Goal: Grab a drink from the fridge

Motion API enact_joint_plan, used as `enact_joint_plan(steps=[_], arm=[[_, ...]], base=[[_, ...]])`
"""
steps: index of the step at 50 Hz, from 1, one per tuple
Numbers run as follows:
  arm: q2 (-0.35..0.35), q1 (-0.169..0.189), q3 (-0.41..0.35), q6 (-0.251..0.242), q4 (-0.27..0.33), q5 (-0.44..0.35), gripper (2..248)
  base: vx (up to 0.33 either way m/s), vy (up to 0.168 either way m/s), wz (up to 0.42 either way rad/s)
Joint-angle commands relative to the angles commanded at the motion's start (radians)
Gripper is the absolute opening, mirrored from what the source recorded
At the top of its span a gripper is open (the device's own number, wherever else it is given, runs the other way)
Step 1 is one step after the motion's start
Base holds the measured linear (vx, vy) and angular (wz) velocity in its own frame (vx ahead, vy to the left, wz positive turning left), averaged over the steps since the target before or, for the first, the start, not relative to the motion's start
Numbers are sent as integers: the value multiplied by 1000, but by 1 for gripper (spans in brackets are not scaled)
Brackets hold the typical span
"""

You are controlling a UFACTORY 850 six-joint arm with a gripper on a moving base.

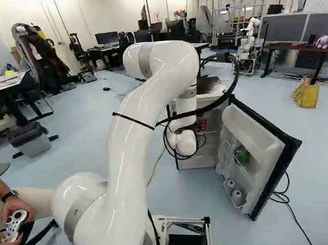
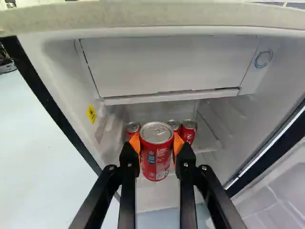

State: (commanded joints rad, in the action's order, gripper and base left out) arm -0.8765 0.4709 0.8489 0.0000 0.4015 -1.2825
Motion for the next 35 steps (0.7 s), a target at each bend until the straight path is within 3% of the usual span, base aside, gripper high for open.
enact_joint_plan(steps=[35], arm=[[179, 31, -169, 0, 0, 0, 87]], base=[[0, 0, 0]])
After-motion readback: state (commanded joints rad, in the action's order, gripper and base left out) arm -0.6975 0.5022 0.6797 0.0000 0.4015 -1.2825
